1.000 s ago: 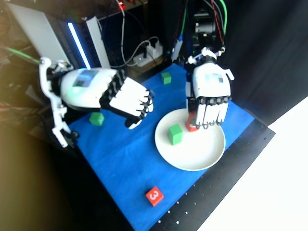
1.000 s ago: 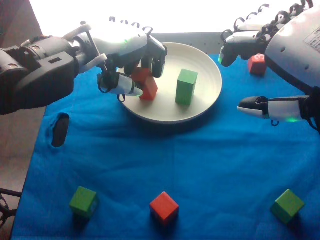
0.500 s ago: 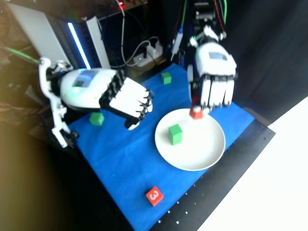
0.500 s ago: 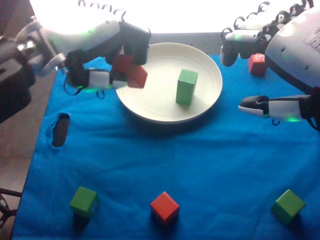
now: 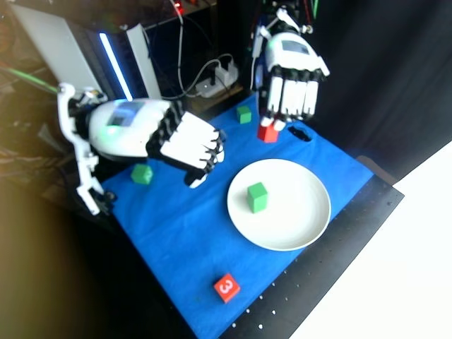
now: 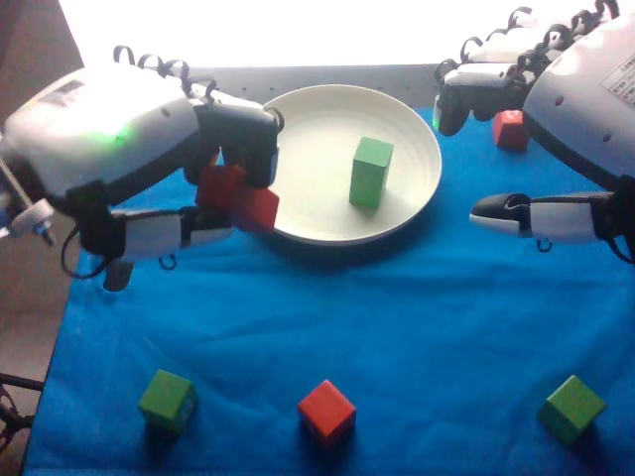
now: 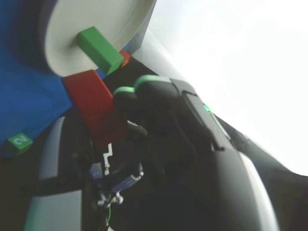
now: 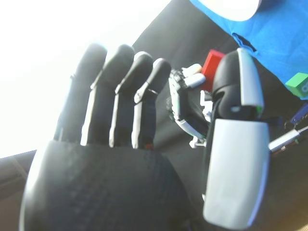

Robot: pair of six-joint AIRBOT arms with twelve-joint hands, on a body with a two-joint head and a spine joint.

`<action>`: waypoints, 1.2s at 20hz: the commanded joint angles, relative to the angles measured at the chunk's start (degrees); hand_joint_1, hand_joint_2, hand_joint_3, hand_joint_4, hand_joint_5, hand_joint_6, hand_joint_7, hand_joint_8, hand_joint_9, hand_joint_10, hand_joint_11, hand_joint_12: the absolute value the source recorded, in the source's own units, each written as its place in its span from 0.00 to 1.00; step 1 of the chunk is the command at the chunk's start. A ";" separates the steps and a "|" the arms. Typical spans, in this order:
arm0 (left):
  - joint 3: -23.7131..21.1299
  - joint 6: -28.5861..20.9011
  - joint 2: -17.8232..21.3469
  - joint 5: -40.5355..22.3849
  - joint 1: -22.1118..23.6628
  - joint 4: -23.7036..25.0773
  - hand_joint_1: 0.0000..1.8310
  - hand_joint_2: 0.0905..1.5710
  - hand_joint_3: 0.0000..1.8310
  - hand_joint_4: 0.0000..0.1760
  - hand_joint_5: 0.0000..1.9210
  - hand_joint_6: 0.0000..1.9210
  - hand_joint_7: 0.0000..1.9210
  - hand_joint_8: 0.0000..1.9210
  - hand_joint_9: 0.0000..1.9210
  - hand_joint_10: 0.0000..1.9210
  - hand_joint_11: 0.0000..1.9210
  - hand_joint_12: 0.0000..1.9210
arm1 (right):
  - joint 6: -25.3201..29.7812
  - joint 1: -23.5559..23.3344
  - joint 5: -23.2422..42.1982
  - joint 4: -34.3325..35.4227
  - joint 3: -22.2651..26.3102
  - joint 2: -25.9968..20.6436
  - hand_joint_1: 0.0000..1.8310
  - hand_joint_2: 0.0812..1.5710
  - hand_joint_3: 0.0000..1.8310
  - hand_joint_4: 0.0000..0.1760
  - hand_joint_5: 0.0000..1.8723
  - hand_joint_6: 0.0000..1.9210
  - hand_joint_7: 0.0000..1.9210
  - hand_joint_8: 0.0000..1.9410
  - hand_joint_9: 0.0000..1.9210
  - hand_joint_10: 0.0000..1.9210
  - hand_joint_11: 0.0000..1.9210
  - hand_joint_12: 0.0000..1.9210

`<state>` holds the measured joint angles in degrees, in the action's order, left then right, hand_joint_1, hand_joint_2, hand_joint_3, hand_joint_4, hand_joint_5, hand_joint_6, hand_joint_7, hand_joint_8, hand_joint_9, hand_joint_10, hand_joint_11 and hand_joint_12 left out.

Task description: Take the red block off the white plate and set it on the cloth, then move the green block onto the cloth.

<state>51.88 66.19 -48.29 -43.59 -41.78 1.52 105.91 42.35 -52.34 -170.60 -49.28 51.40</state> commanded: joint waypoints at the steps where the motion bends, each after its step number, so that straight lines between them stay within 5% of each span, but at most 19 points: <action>1: -0.55 -0.01 0.58 -8.28 0.19 0.11 0.65 0.78 0.00 0.00 0.35 0.66 0.43 0.77 0.41 0.70 0.36 0.82 | -0.20 -0.71 -6.92 -1.97 0.16 -0.09 0.62 0.49 0.03 0.00 0.34 0.48 0.31 0.69 0.33 0.76 0.27 0.90; 2: -1.46 -0.01 1.29 -8.30 -0.76 0.28 0.64 0.79 0.00 0.00 0.34 0.68 0.41 0.78 0.39 0.69 0.35 0.83 | -0.20 -0.71 -6.92 -1.97 0.17 -0.10 0.62 0.48 0.03 0.00 0.35 0.47 0.32 0.67 0.33 0.75 0.28 0.89; 3: -1.84 -0.01 1.55 -8.17 -1.19 0.33 0.71 0.78 0.00 0.00 0.33 0.65 0.39 0.75 0.41 0.78 0.33 0.82 | -0.20 -0.71 -6.92 -1.97 0.17 -0.10 0.62 0.48 0.03 0.00 0.35 0.47 0.32 0.66 0.34 0.74 0.28 0.88; 5: -2.82 -0.02 1.92 -7.32 -2.88 0.40 0.63 0.80 0.00 0.00 0.32 0.71 0.40 0.77 0.37 0.68 0.31 0.83 | -0.20 -0.70 -6.92 -1.96 0.20 -0.11 0.62 0.49 0.03 0.00 0.36 0.47 0.32 0.64 0.32 0.71 0.26 0.87; 7: -3.26 -0.05 1.73 -6.53 -4.45 0.18 0.72 0.79 0.00 0.00 0.32 0.73 0.37 0.74 0.35 0.84 0.24 0.85 | -0.20 -0.70 -6.92 -1.95 0.22 -0.11 0.63 0.49 0.03 0.00 0.35 0.48 0.32 0.67 0.32 0.75 0.26 0.88; 13: -3.25 -0.09 0.49 -4.86 -7.19 -1.85 0.71 0.80 0.00 0.00 0.32 0.70 0.37 0.77 0.34 0.87 0.22 0.90 | -0.20 -0.71 -6.92 -1.82 0.28 -0.12 0.61 0.50 0.04 0.00 0.34 0.48 0.31 0.65 0.30 0.74 0.25 0.90; 17: -3.28 -0.16 0.20 -4.78 -7.59 -2.10 0.60 0.81 0.00 0.00 0.31 0.77 0.37 0.78 0.28 0.66 0.18 0.84 | -0.20 -0.71 -6.93 -1.79 0.29 -0.15 0.60 0.50 0.03 0.00 0.36 0.45 0.33 0.63 0.31 0.72 0.25 0.88; 18: -3.28 -0.20 0.20 -4.84 -7.59 -2.10 0.51 0.81 0.00 0.38 0.33 0.77 0.28 0.55 0.22 0.59 0.10 0.81 | -0.20 -0.71 -6.93 -1.78 0.29 -0.15 0.60 0.50 0.03 0.00 0.36 0.45 0.33 0.63 0.31 0.72 0.24 0.88; 19: -3.29 -0.23 0.20 -4.93 -7.59 -2.10 0.47 0.76 0.00 0.04 0.25 0.50 0.25 0.40 0.19 0.52 0.06 0.78 | -0.20 -0.71 -6.93 -1.78 0.28 -0.15 0.60 0.50 0.03 0.00 0.36 0.45 0.32 0.62 0.31 0.71 0.24 0.88; 20: -3.29 -0.26 0.20 -5.04 -7.60 -2.17 0.46 0.71 0.00 0.02 0.25 0.32 0.26 0.24 0.18 0.41 0.01 0.75 | -0.20 -0.71 -6.93 -1.78 0.28 -0.16 0.62 0.50 0.03 0.00 0.36 0.46 0.32 0.63 0.31 0.72 0.24 0.87; 22: -3.30 -0.32 0.22 -5.21 -7.61 -2.18 0.41 0.69 0.00 0.16 0.25 0.10 0.25 0.05 0.15 0.27 0.00 0.69 | -0.20 -0.71 -6.93 -1.76 0.28 -0.19 0.60 0.50 0.03 0.00 0.34 0.48 0.30 0.65 0.29 0.74 0.22 0.90; 24: -3.31 -0.39 0.23 -5.54 -7.64 -2.36 0.40 0.66 0.00 0.38 0.23 0.01 0.22 0.00 0.15 0.15 0.00 0.64 | -0.20 -0.71 -6.93 -1.74 0.28 -0.22 0.61 0.50 0.02 0.00 0.35 0.49 0.32 0.67 0.31 0.77 0.25 0.92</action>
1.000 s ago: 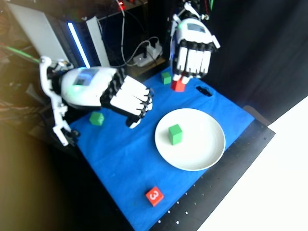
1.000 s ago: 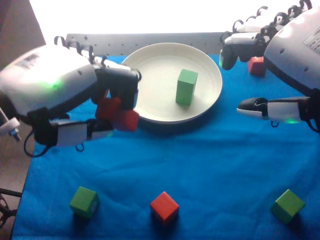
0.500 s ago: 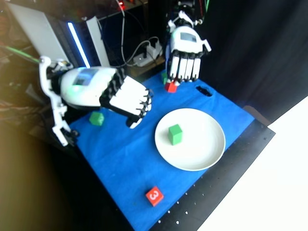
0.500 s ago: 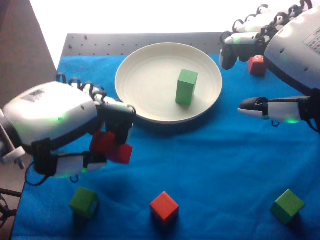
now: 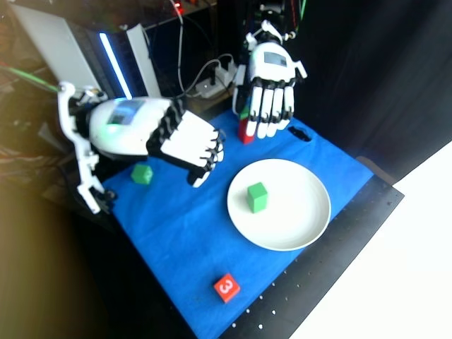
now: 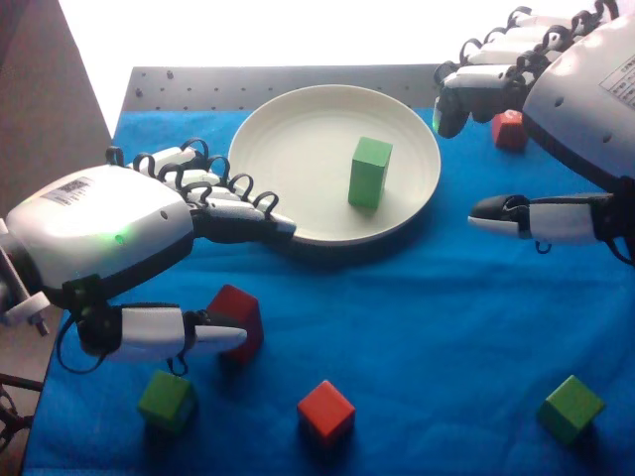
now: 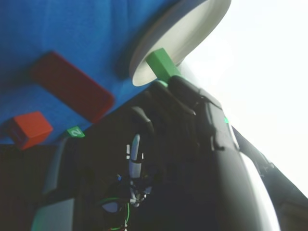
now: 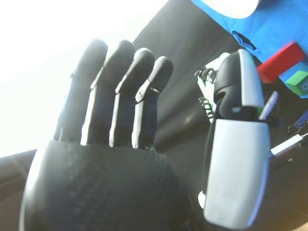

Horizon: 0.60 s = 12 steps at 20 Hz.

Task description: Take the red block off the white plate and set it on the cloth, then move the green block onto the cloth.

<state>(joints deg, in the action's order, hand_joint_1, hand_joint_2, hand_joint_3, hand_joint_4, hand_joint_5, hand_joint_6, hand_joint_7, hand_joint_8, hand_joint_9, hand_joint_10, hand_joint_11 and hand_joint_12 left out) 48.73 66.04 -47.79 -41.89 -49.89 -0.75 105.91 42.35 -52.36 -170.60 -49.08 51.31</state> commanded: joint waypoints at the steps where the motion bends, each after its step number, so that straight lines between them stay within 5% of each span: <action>1: -0.17 -0.24 -0.24 -7.50 0.40 -0.37 0.40 0.65 0.00 0.50 0.22 0.00 0.20 0.00 0.15 0.10 0.00 0.62 | -0.20 -0.71 -6.91 -1.71 0.08 -0.17 0.61 0.49 0.02 0.00 0.35 0.49 0.32 0.67 0.31 0.76 0.26 0.91; 2: -0.15 -0.23 -0.21 -7.83 0.28 -0.76 0.39 0.64 0.00 0.59 0.20 0.00 0.19 0.00 0.15 0.10 0.00 0.64 | -0.20 -0.71 -6.91 -1.64 0.07 -0.19 0.60 0.50 0.02 0.00 0.35 0.50 0.32 0.66 0.32 0.75 0.26 0.91; 5: -0.06 -0.21 -0.24 -8.71 -0.01 -1.72 0.33 0.66 0.00 0.59 0.19 0.00 0.17 0.00 0.15 0.10 0.00 0.70 | -0.20 -0.71 -6.91 -1.54 0.07 -0.20 0.60 0.51 0.03 0.00 0.34 0.51 0.31 0.68 0.31 0.76 0.26 0.91; 7: -0.03 -0.20 -0.22 -9.63 -0.26 -2.37 0.29 0.67 0.00 0.80 0.16 0.00 0.15 0.00 0.13 0.10 0.00 0.69 | -0.20 -0.71 -6.91 -1.52 0.03 -0.20 0.61 0.51 0.03 0.00 0.34 0.50 0.32 0.68 0.32 0.75 0.26 0.89; 11: 0.61 -0.16 0.29 -13.38 -0.31 -4.49 0.25 0.68 0.00 0.65 0.16 0.00 0.13 0.00 0.13 0.06 0.00 0.56 | -0.20 -0.72 -6.77 -1.45 -1.28 -0.19 0.59 0.52 0.03 0.00 0.29 0.45 0.29 0.52 0.28 0.66 0.20 0.89; 12: 0.92 -0.15 0.34 -14.20 -0.31 -4.95 0.23 0.70 0.00 0.71 0.13 0.00 0.11 0.00 0.11 0.03 0.00 0.45 | -0.20 -0.73 -6.69 -1.45 -1.67 0.06 0.60 0.52 0.03 0.00 0.28 0.42 0.29 0.50 0.27 0.67 0.21 0.90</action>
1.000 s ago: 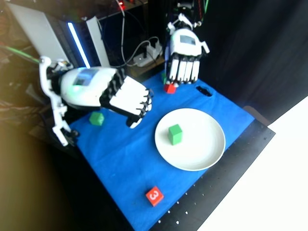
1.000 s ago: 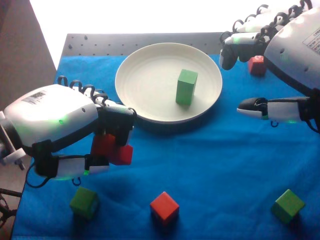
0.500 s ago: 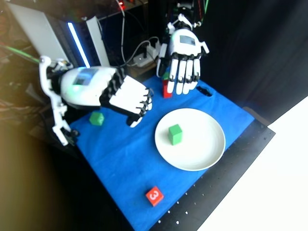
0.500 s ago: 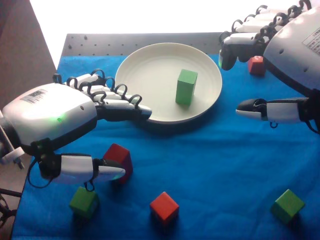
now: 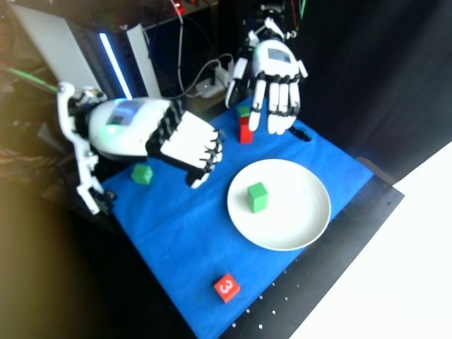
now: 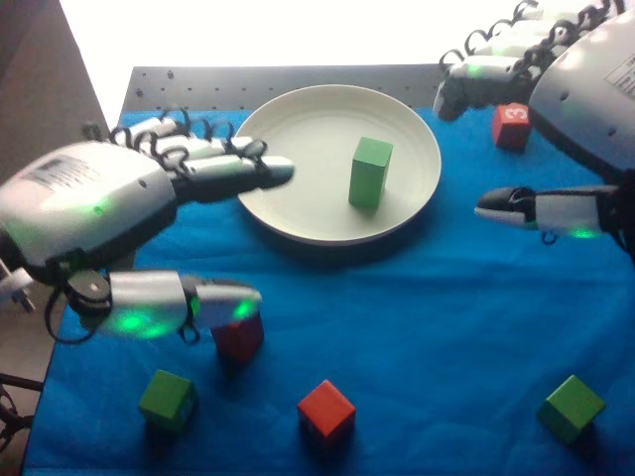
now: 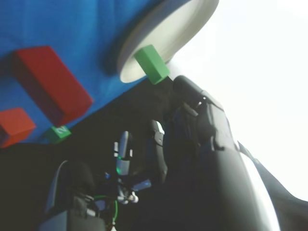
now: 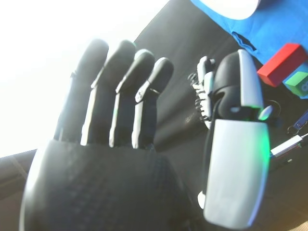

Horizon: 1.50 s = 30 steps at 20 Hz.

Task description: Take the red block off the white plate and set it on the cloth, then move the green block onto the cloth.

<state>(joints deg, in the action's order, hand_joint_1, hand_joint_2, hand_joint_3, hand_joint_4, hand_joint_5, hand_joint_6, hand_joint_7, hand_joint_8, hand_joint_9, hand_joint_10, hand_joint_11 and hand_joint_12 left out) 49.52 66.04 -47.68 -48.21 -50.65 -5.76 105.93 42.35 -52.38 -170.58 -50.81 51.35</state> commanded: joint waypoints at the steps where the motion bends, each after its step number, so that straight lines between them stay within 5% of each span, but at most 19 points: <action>1: 0.35 -0.14 0.23 -8.56 0.48 -0.29 0.20 0.71 0.00 0.76 0.12 0.00 0.09 0.00 0.09 0.02 0.00 0.38 | -0.21 -0.73 -6.59 -1.32 -0.38 0.61 0.59 0.53 0.03 0.00 0.28 0.39 0.29 0.49 0.26 0.68 0.21 0.91; 2: 0.52 -0.10 0.26 -9.38 0.49 -0.76 0.18 0.73 0.00 0.84 0.11 0.00 0.08 0.00 0.08 0.01 0.00 0.31 | -0.21 -0.79 -6.53 -0.97 -0.87 1.22 0.57 0.54 0.03 0.00 0.28 0.35 0.29 0.49 0.26 0.69 0.21 0.93; 4: 0.94 0.13 0.34 -10.61 0.50 -1.60 0.16 0.73 0.00 0.74 0.14 0.01 0.11 0.01 0.11 0.01 0.00 0.33 | -0.19 -1.58 -6.31 -0.30 -2.04 2.46 0.56 0.56 0.02 0.00 0.29 0.31 0.28 0.54 0.26 0.72 0.21 0.94; 6: 1.29 2.08 0.66 -10.78 1.10 -2.50 0.14 0.74 0.00 0.96 0.12 0.00 0.13 0.00 0.13 0.01 0.00 0.42 | -0.18 -3.25 -4.90 -0.26 -3.63 4.26 0.57 0.56 0.01 0.00 0.30 0.26 0.30 0.51 0.27 0.67 0.22 0.91; 7: 1.38 3.86 0.86 -10.01 1.85 -3.04 0.13 0.74 0.00 0.96 0.12 0.00 0.14 0.00 0.14 0.01 0.00 0.46 | -0.18 -4.45 -3.69 -0.26 -4.61 5.46 0.57 0.57 0.01 0.00 0.32 0.24 0.33 0.46 0.28 0.64 0.24 0.90; 8: 1.55 4.60 0.88 -9.43 2.31 -3.26 0.11 0.75 0.00 0.67 0.13 0.00 0.14 0.00 0.15 0.01 0.00 0.48 | -0.18 -5.11 -2.85 -0.26 -5.42 6.25 0.57 0.57 0.00 0.00 0.34 0.21 0.33 0.46 0.28 0.66 0.24 0.91; 10: 2.19 4.85 0.85 -8.53 2.82 -3.74 0.14 0.76 0.00 0.46 0.15 0.00 0.16 0.00 0.17 0.01 0.00 0.50 | -0.18 -6.58 -0.76 -0.18 -7.39 8.40 0.59 0.56 0.00 0.00 0.37 0.17 0.35 0.40 0.30 0.62 0.26 0.87; 14: 2.62 4.85 0.68 -8.32 2.84 -4.56 0.18 0.76 0.00 0.55 0.18 0.00 0.18 0.00 0.19 0.01 0.00 0.58 | -0.18 -8.46 3.48 1.48 -11.48 12.21 0.53 0.55 0.00 0.00 0.40 0.04 0.33 0.30 0.29 0.55 0.23 0.83; 17: 2.68 4.85 0.64 -8.32 2.85 -4.63 0.18 0.76 0.00 0.51 0.19 0.00 0.19 0.00 0.20 0.01 0.00 0.60 | -0.18 -9.59 6.04 1.79 -13.49 14.19 0.50 0.56 0.00 0.00 0.39 0.02 0.34 0.25 0.29 0.52 0.20 0.83; 19: 2.67 4.85 0.60 -8.33 2.86 -4.63 0.21 0.76 0.00 0.64 0.20 0.01 0.19 0.00 0.20 0.01 0.00 0.60 | -0.18 -10.08 7.48 2.17 -14.93 15.64 0.52 0.56 0.00 0.00 0.38 0.00 0.39 0.15 0.32 0.46 0.21 0.79; 23: 2.54 4.85 0.61 -8.55 2.90 -4.63 0.20 0.77 0.00 0.62 0.20 0.00 0.21 0.00 0.21 0.01 0.00 0.61 | -0.18 -11.02 11.18 2.81 -18.26 18.85 0.49 0.59 0.00 0.00 0.35 0.00 0.40 0.03 0.33 0.34 0.18 0.79; 25: 2.51 4.85 0.57 -8.60 2.97 -4.63 0.21 0.75 0.00 0.70 0.21 0.00 0.20 0.00 0.20 0.00 0.00 0.58 | -0.18 -11.04 12.48 3.42 -19.62 19.99 0.48 0.59 0.00 0.00 0.34 0.00 0.40 0.02 0.32 0.29 0.16 0.76; 30: 2.35 4.85 0.55 -8.81 2.99 -4.63 0.20 0.76 0.00 0.55 0.22 0.00 0.22 0.00 0.22 0.00 0.00 0.60 | -0.18 -11.09 15.76 4.73 -22.78 22.72 0.48 0.58 0.00 0.00 0.36 0.00 0.39 0.01 0.32 0.28 0.17 0.77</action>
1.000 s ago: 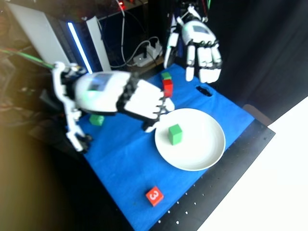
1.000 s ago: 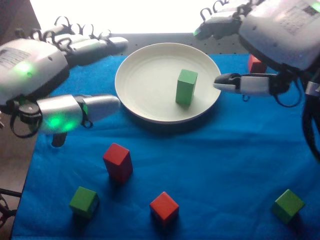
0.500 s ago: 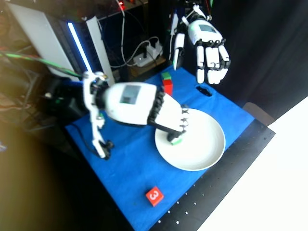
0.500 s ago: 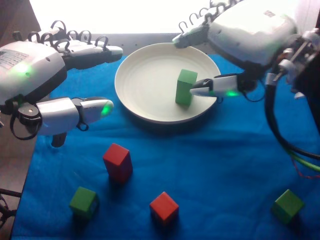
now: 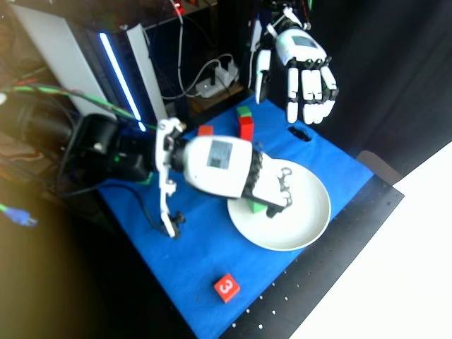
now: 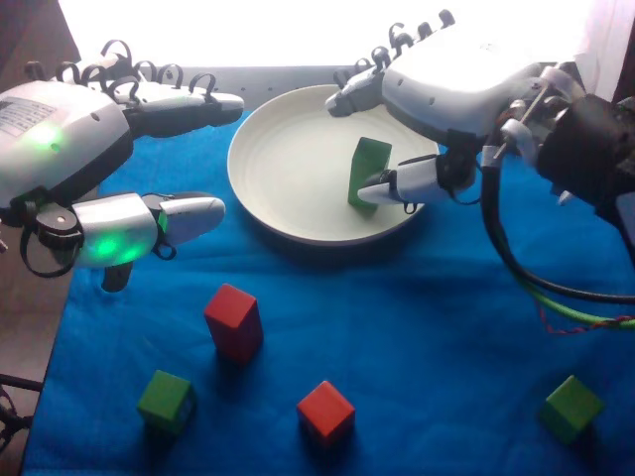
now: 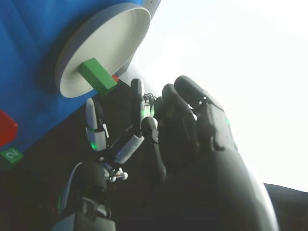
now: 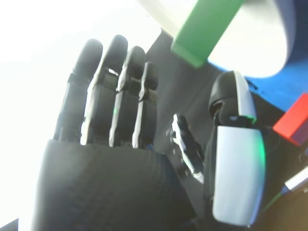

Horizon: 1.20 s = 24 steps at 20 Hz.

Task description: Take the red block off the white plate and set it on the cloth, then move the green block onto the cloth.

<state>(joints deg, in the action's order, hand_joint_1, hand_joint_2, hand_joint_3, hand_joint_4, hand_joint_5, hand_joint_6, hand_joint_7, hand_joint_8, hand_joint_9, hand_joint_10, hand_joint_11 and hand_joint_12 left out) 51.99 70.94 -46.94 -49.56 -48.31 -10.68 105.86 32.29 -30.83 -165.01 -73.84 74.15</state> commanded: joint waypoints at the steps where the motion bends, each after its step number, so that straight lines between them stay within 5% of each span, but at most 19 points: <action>1: -0.18 -0.04 -0.19 -7.47 0.66 0.30 0.21 0.76 0.00 0.54 0.22 0.00 0.22 0.00 0.22 0.00 0.01 0.58 | -0.12 -1.03 -5.12 -0.58 -0.45 0.56 0.48 0.58 0.00 0.00 0.35 0.00 0.39 0.01 0.32 0.28 0.17 0.76; 2: -0.21 -0.04 -0.19 -7.47 0.66 0.30 0.22 0.76 0.00 0.78 0.20 0.00 0.21 0.00 0.20 0.00 0.00 0.53 | -0.12 -1.03 -4.55 -0.39 -0.95 0.99 0.50 0.58 0.00 0.00 0.35 0.00 0.39 0.01 0.33 0.28 0.17 0.76; 3: -0.22 -0.04 -0.19 -7.49 0.66 0.30 0.22 0.76 0.00 0.86 0.20 0.00 0.21 0.00 0.20 0.00 0.00 0.52 | -0.12 -1.03 -3.89 -0.22 -1.55 1.49 0.49 0.58 0.00 0.00 0.33 0.00 0.39 0.00 0.32 0.28 0.17 0.76; 5: -0.31 -0.04 -0.18 -7.67 0.66 0.30 0.21 0.76 0.00 0.81 0.20 0.00 0.21 0.00 0.20 0.00 0.00 0.53 | -0.12 -1.02 -2.92 0.03 -2.46 2.36 0.51 0.58 0.00 0.00 0.33 0.00 0.37 0.00 0.33 0.27 0.16 0.78; 6: -0.36 -0.04 -0.17 -7.71 0.65 0.31 0.20 0.77 0.00 0.73 0.20 0.00 0.20 0.00 0.21 0.00 0.01 0.54 | -0.12 -1.02 -2.50 0.28 -2.88 2.74 0.53 0.58 0.00 0.00 0.39 0.01 0.40 0.01 0.32 0.39 0.19 0.83; 7: -0.38 -0.04 -0.16 -7.76 0.65 0.31 0.20 0.77 0.00 0.73 0.20 0.00 0.20 0.00 0.21 0.00 0.01 0.54 | -0.12 -1.01 -2.37 0.37 -2.97 2.79 0.53 0.58 0.00 0.00 0.39 0.01 0.40 0.01 0.32 0.39 0.19 0.83; 8: -0.40 -0.04 -0.16 -7.80 0.65 0.31 0.19 0.77 0.00 0.73 0.19 0.00 0.20 0.00 0.20 0.00 0.00 0.53 | -0.12 -1.01 -2.33 0.40 -3.00 2.79 0.54 0.58 0.00 0.00 0.42 0.00 0.42 0.14 0.30 0.63 0.24 0.95; 9: -0.41 -0.04 -0.17 -7.82 0.65 0.31 0.18 0.76 0.00 0.75 0.20 0.00 0.20 0.00 0.20 0.00 0.00 0.53 | -0.12 -1.01 -2.29 0.50 -3.03 2.79 0.55 0.58 0.00 0.00 0.43 0.00 0.37 0.46 0.32 0.81 0.32 0.99; 10: -0.43 -0.04 -0.18 -7.83 0.65 0.31 0.18 0.76 0.00 0.70 0.20 0.00 0.20 0.00 0.20 0.00 0.01 0.53 | -0.12 -1.00 -2.28 0.59 -3.07 2.79 0.59 0.59 0.00 0.00 0.45 0.01 0.42 0.75 0.45 0.96 0.50 1.00; 11: -0.45 -0.04 -0.18 -7.87 0.65 0.31 0.20 0.77 0.00 0.64 0.21 0.00 0.20 0.00 0.21 0.00 0.01 0.53 | -0.12 -1.00 -2.28 0.62 -3.10 2.79 0.63 0.63 0.00 0.00 0.48 0.01 0.45 0.89 0.53 0.99 0.59 1.00; 13: -0.45 -0.04 -0.18 -7.89 0.64 0.31 0.20 0.77 0.00 0.63 0.20 0.00 0.20 0.00 0.21 0.00 0.02 0.52 | -0.12 -1.00 -2.28 0.62 -3.12 2.79 0.64 0.63 0.00 0.00 0.49 0.01 0.48 0.89 0.56 1.00 0.60 1.00; 14: -0.45 -0.04 -0.18 -7.88 0.64 0.30 0.19 0.77 0.00 0.65 0.20 0.00 0.20 0.00 0.21 0.00 0.01 0.52 | -0.12 -1.01 -2.29 0.62 -3.12 2.79 0.63 0.70 0.00 0.00 0.50 0.52 0.59 0.91 0.68 1.00 0.72 1.00; 16: -0.44 -0.05 -0.18 -7.89 0.61 0.26 0.19 0.77 0.00 0.68 0.20 0.00 0.20 0.00 0.21 0.00 0.02 0.52 | -0.12 -1.01 -2.30 0.64 -3.04 2.75 0.63 0.70 0.00 0.00 0.50 0.53 0.56 0.94 0.64 1.00 0.67 1.00; 17: -0.44 -0.05 -0.18 -7.88 0.61 0.23 0.20 0.77 0.00 0.66 0.20 0.00 0.20 0.00 0.22 0.00 0.03 0.52 | -0.12 -1.02 -2.33 0.65 -2.95 2.75 0.66 0.73 0.00 0.00 0.49 0.54 0.45 0.70 0.43 0.72 0.37 0.89; 18: -0.43 -0.05 -0.18 -7.88 0.61 0.23 0.20 0.77 0.00 0.66 0.20 0.00 0.20 0.00 0.22 0.00 0.03 0.52 | -0.12 -1.02 -2.40 0.65 -2.88 2.75 0.66 0.73 0.00 0.00 0.49 0.54 0.45 0.70 0.43 0.72 0.37 0.89; 19: -0.40 -0.05 -0.19 -7.84 0.61 0.22 0.20 0.77 0.00 0.71 0.20 0.00 0.20 0.00 0.21 0.00 0.02 0.52 | -0.12 -1.02 -2.67 0.64 -2.64 2.74 0.67 0.72 0.00 0.00 0.48 0.58 0.46 0.59 0.43 0.61 0.33 0.81; 20: -0.36 -0.05 -0.20 -7.78 0.61 0.08 0.19 0.77 0.00 0.71 0.20 0.00 0.20 0.00 0.21 0.00 0.02 0.53 | -0.12 -1.04 -3.28 0.63 -2.11 2.47 0.66 0.72 0.00 0.03 0.49 0.57 0.47 0.58 0.44 0.55 0.34 0.80; 22: -0.33 -0.05 -0.20 -7.72 0.60 -0.04 0.20 0.77 0.00 0.74 0.21 0.00 0.20 0.00 0.21 0.00 0.01 0.53 | -0.12 -1.26 -4.21 0.61 -1.02 1.48 0.74 0.72 0.00 0.00 0.46 0.55 0.47 0.56 0.45 0.72 0.35 0.82; 24: -0.34 -0.05 -0.18 -7.75 0.60 -0.08 0.21 0.77 0.00 0.70 0.21 0.00 0.21 0.00 0.21 0.00 0.02 0.53 | -0.12 -1.41 -5.63 0.59 0.61 -0.15 0.69 0.71 0.00 0.00 0.48 0.51 0.50 0.61 0.46 0.69 0.38 0.86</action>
<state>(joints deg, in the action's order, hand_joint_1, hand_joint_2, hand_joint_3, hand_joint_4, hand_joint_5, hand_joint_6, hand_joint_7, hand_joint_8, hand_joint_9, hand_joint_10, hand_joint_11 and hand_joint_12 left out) 51.59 70.94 -47.00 -50.19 -48.31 -10.81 105.86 32.05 -28.36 -163.74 -72.95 74.13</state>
